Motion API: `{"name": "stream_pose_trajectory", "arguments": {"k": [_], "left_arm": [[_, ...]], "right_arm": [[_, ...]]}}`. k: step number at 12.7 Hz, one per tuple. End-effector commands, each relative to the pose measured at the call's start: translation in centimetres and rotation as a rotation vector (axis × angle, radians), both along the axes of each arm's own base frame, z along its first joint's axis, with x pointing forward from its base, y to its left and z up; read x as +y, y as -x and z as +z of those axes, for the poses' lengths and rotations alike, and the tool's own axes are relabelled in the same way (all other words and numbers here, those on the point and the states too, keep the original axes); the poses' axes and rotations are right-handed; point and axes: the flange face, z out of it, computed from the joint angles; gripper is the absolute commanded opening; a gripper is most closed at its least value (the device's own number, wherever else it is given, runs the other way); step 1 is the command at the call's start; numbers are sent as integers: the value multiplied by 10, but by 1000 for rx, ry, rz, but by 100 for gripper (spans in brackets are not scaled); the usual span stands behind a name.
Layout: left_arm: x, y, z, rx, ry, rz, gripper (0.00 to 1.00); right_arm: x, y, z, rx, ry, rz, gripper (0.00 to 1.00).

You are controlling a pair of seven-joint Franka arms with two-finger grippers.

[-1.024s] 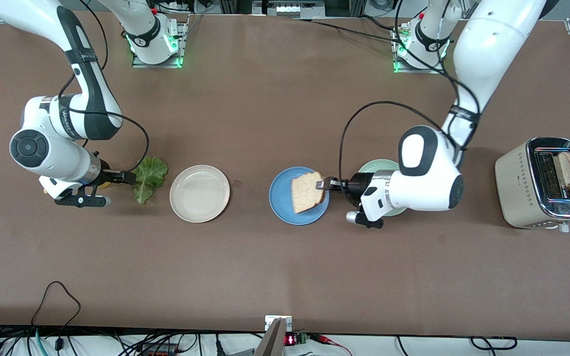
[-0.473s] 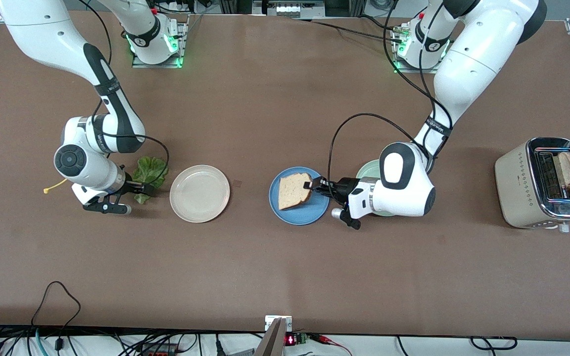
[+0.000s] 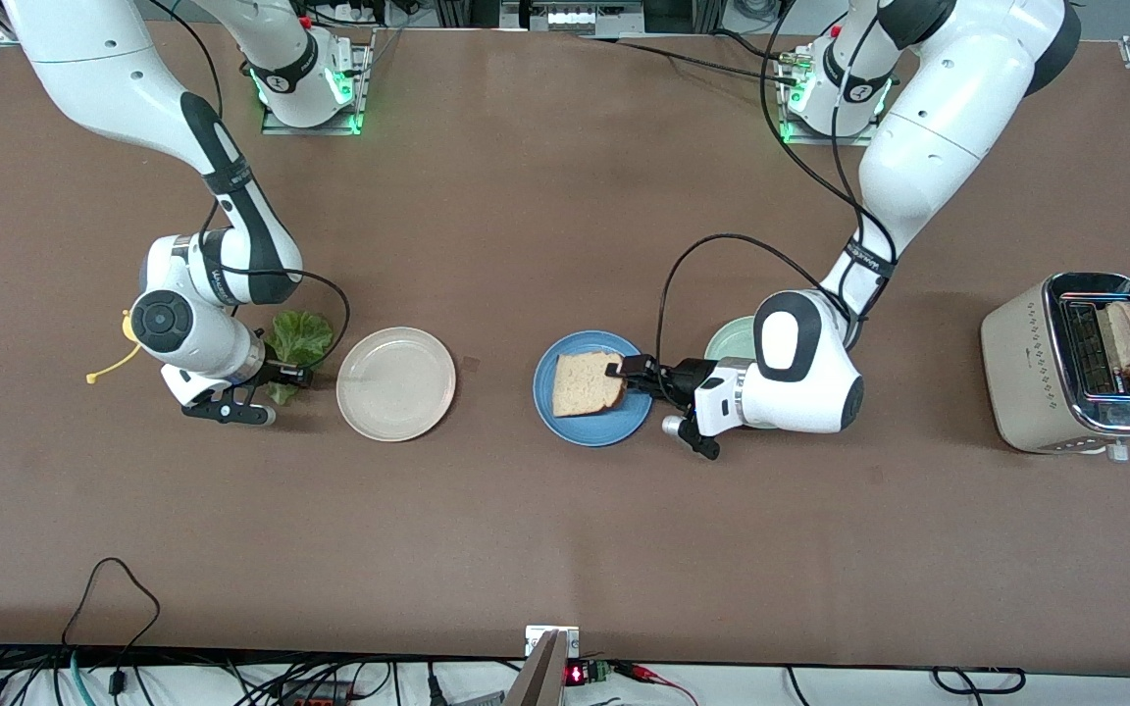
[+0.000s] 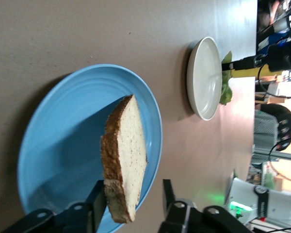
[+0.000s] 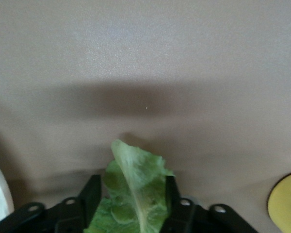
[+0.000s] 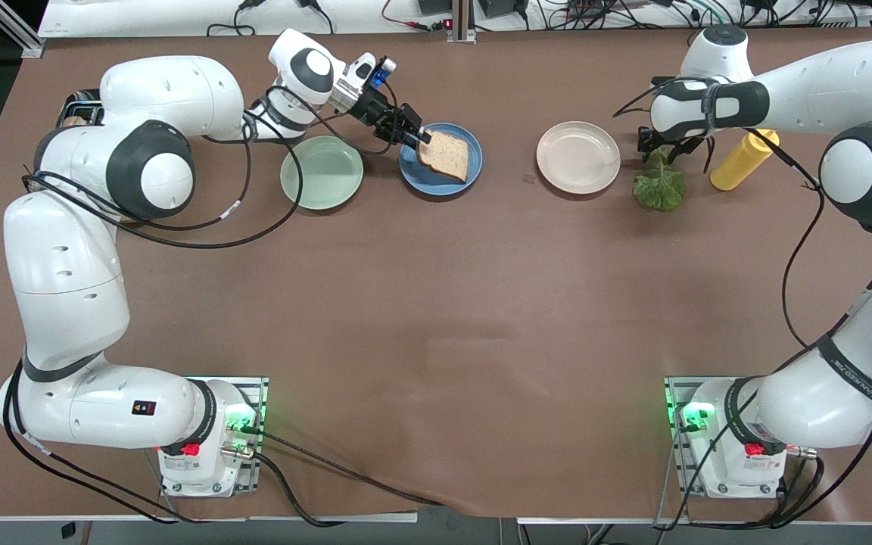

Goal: Make sandwich in blue plate with both arms
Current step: 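Release the bread and withdraw the left gripper while the right gripper lifts lettuce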

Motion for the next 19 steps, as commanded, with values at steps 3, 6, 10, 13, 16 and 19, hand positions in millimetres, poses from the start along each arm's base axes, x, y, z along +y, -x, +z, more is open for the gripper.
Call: {"name": "stream_pose_trajectory", "arguments": {"k": [3, 6, 10, 13, 16, 19], "left_arm": [[49, 8, 80, -32, -280, -224, 100], [75, 13, 130, -56, -535, -284, 100], [136, 12, 228, -122, -888, -407, 100], [181, 19, 304, -95, -937, -343, 100], [227, 23, 357, -115, -928, -231, 100], [272, 42, 387, -170, -940, -50, 100]], "right_arm": [[-2, -1, -3, -7, -1, -10, 5], [-3, -10, 13, -33, -5, 17, 0], [3, -18, 103, -9, -12, -15, 0], [56, -27, 166, 73, -177, -163, 0], [122, -22, 180, 119, -242, -431, 0], [219, -29, 170, 179, -325, -706, 0]]}}
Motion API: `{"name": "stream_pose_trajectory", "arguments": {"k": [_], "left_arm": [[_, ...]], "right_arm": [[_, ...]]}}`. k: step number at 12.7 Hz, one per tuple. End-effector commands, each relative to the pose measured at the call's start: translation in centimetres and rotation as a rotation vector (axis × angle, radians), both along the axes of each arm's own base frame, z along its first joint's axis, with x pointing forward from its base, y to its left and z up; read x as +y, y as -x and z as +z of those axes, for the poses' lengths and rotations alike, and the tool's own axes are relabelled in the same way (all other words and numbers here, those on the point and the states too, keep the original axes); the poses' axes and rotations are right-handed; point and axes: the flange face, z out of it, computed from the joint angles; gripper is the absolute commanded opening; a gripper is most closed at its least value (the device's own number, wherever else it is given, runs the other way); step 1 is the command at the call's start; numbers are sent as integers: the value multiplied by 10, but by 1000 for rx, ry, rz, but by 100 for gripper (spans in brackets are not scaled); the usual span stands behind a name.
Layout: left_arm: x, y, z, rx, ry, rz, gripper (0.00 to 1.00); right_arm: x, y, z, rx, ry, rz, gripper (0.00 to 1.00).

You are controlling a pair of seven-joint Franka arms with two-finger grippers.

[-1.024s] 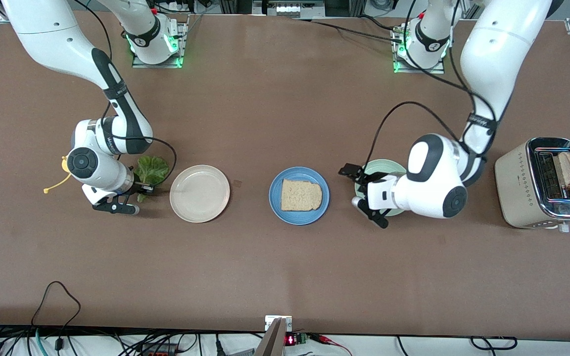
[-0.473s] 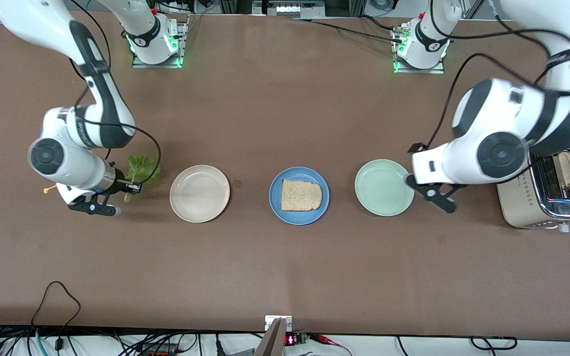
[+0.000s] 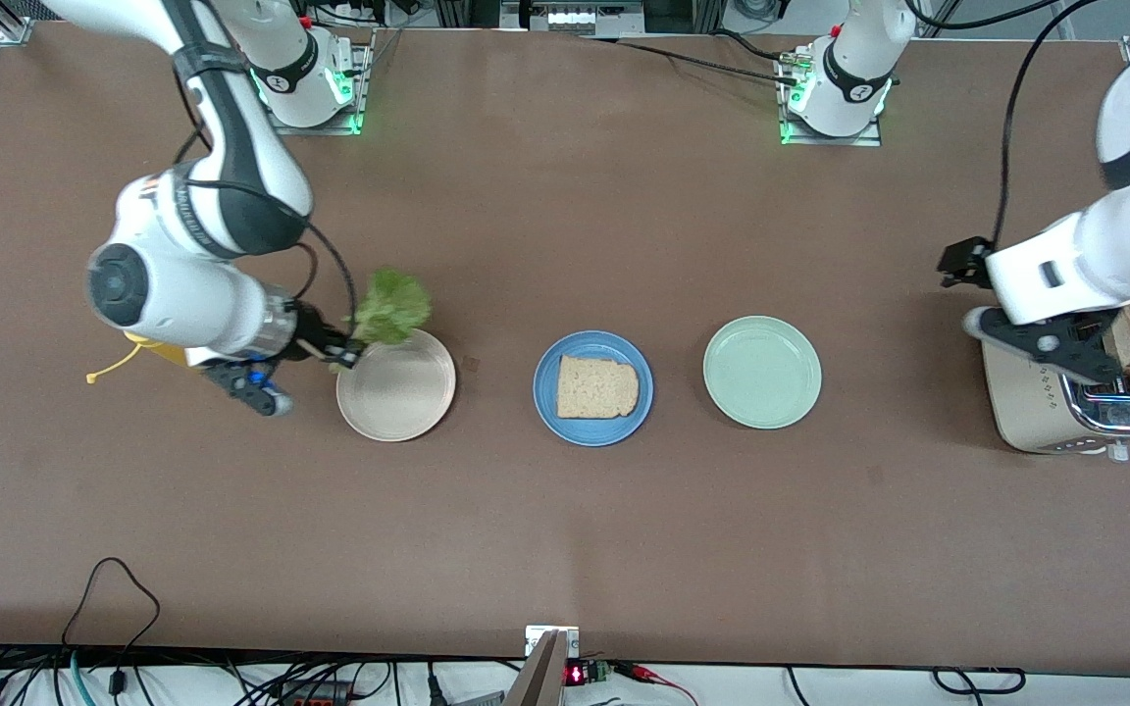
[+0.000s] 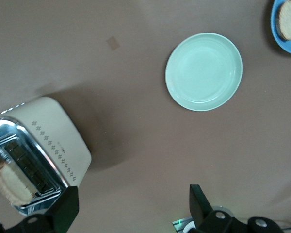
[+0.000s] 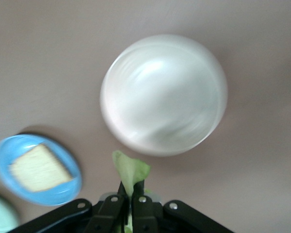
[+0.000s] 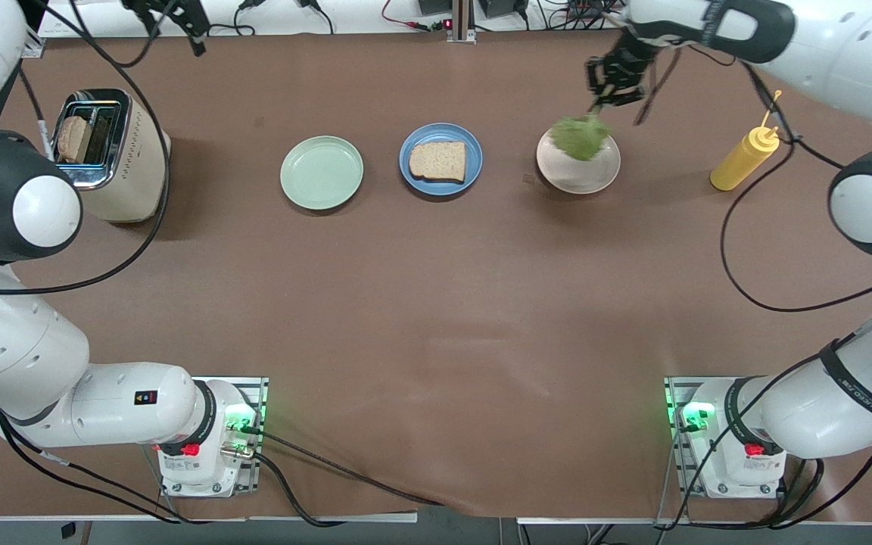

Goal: Make sandwich in blue plate with both arms
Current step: 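Lower the lettuce leaf onto the bread on the blue plate with the right gripper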

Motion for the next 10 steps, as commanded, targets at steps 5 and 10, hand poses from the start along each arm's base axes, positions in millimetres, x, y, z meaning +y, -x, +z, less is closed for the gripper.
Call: {"name": "stream_pose_trajectory", "arguments": {"k": [5, 10], "left_arm": [[34, 58, 15, -175, 29, 191, 100], [21, 59, 16, -157, 24, 194, 100]], "right_arm": [[161, -23, -80, 59, -150, -524, 0], [208, -11, -143, 81, -222, -628, 2]]}}
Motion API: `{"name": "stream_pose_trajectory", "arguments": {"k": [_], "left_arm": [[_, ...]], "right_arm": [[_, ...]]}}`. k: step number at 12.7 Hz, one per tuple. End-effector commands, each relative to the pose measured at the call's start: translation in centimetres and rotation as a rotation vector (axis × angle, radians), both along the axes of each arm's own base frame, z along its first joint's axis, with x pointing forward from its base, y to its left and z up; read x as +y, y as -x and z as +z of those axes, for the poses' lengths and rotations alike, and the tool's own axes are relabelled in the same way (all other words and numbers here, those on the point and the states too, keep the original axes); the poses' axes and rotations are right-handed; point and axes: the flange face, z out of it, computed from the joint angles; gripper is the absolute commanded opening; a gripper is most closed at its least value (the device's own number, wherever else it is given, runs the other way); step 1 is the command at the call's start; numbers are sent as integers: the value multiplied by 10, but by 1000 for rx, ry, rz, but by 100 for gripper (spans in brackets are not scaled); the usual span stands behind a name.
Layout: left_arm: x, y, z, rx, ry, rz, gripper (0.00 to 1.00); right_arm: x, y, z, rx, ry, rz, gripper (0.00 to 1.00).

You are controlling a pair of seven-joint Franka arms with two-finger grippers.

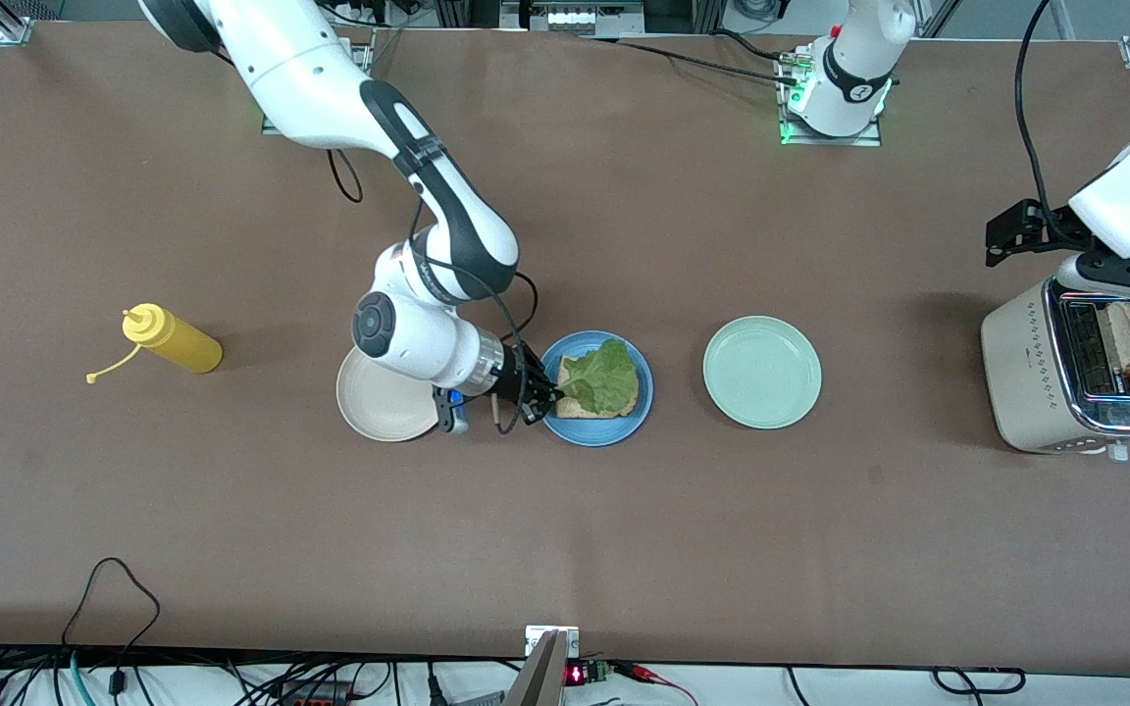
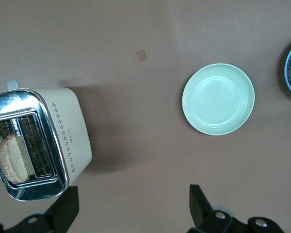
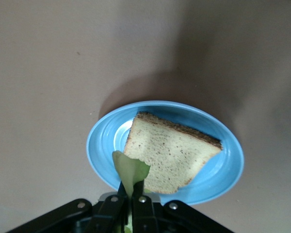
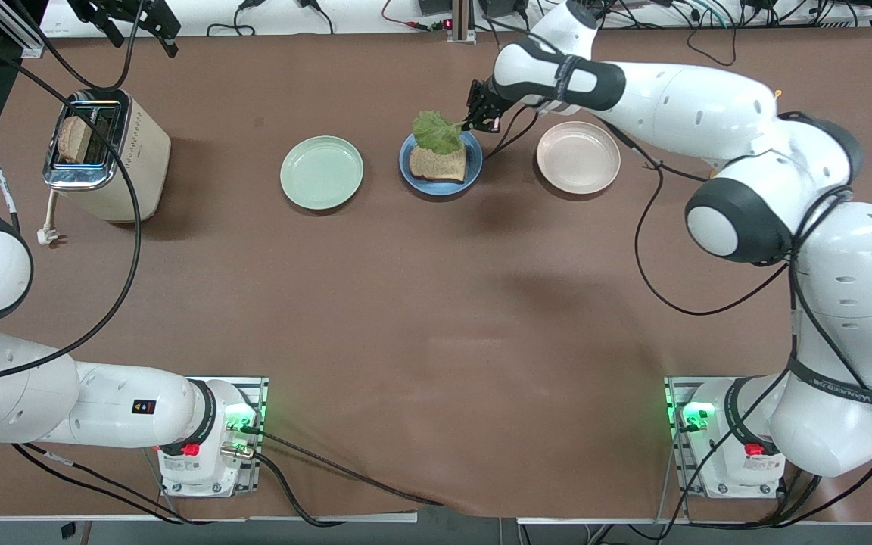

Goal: Make sandwich in blue plate with both arms
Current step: 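Lower the lettuce leaf onto the bread on the blue plate with the right gripper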

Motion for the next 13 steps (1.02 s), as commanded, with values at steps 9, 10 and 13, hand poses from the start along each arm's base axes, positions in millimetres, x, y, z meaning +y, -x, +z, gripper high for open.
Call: {"name": "stream_pose_trajectory", "arguments": {"k": [9, 10, 13], "left_arm": [[-9, 4, 5, 14, 13, 8, 100], [-9, 5, 5, 16, 13, 10, 100], [-9, 4, 5, 16, 12, 10, 100]], "right_arm": [[-11, -12, 33, -33, 89, 105, 100], [-30, -20, 56, -33, 113, 134, 100], [-106, -36, 132, -38, 116, 320, 100]]}}
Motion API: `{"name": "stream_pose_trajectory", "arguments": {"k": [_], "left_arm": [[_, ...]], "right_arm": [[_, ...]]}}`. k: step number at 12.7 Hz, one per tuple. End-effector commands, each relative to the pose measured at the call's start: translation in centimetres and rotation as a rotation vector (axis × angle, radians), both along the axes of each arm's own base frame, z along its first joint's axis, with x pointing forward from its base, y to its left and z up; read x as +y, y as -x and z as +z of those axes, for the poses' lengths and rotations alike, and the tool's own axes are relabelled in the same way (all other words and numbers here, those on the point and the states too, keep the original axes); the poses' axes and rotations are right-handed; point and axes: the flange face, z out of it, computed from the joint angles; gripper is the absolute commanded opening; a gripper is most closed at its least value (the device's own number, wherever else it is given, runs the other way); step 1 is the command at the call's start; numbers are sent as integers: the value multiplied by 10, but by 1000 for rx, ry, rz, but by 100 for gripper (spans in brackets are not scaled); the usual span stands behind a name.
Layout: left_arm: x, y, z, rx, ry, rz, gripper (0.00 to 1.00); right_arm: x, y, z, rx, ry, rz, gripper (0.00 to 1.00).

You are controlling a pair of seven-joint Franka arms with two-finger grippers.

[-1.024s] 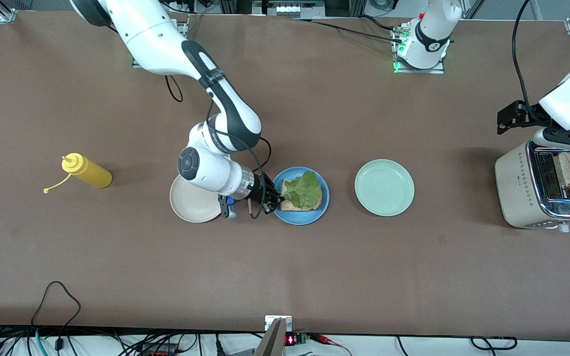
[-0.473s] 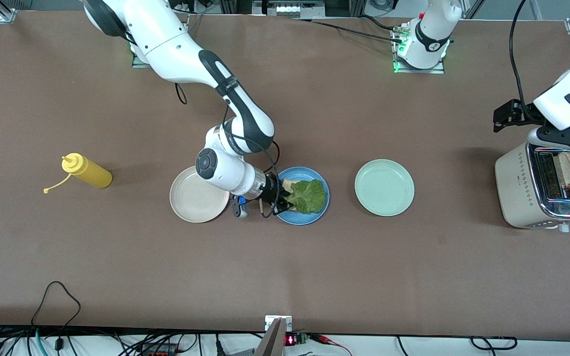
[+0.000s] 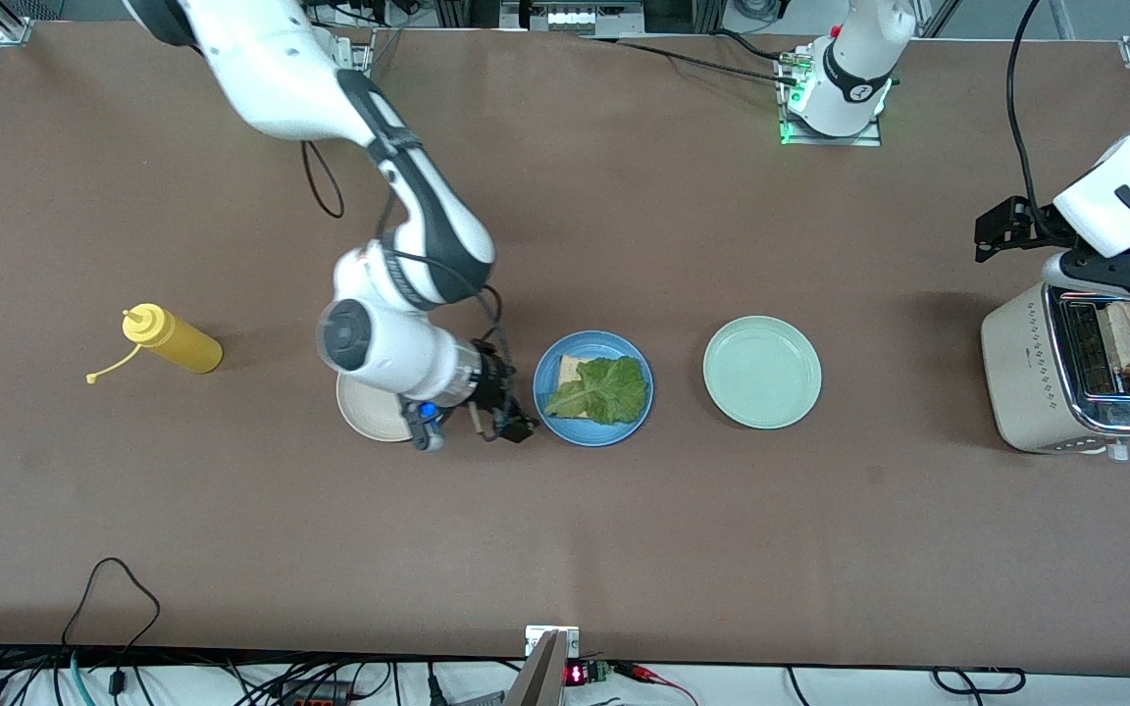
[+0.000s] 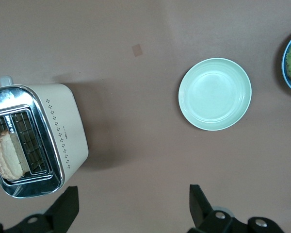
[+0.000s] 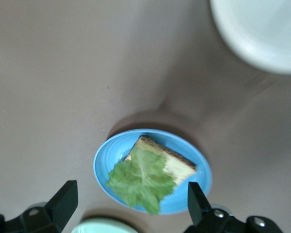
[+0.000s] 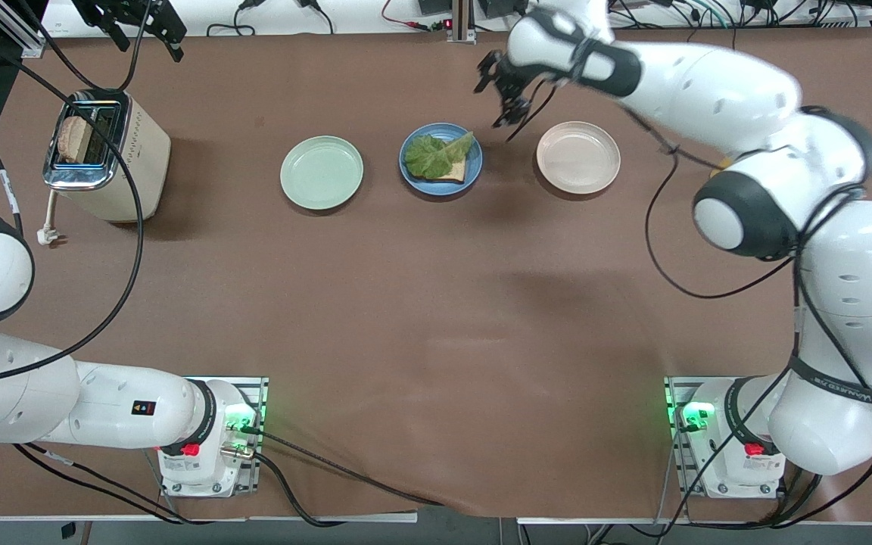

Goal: Make sandwich in blue plate with both arms
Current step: 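Open the right gripper and draw it back toward the mustard bottle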

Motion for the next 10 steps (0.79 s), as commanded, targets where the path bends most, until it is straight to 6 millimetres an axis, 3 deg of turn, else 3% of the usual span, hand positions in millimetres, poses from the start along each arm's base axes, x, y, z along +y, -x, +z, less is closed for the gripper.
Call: {"name": "stream_pose_trajectory", "arguments": {"k": [1, 3, 6, 10], "left_arm": [[-2, 2, 6, -1, 13, 13, 100], [-2, 2, 8, -4, 14, 13, 100], [-2, 3, 6, 11, 13, 14, 100], [-2, 7, 5, 34, 11, 19, 100]], "right_arm": [[-74, -2, 70, 22, -13, 171, 100], [-144, -2, 107, 31, 1, 322, 100], [-230, 17, 147, -9, 25, 547, 100], [-349, 66, 173, -90, 114, 887, 100]]}}
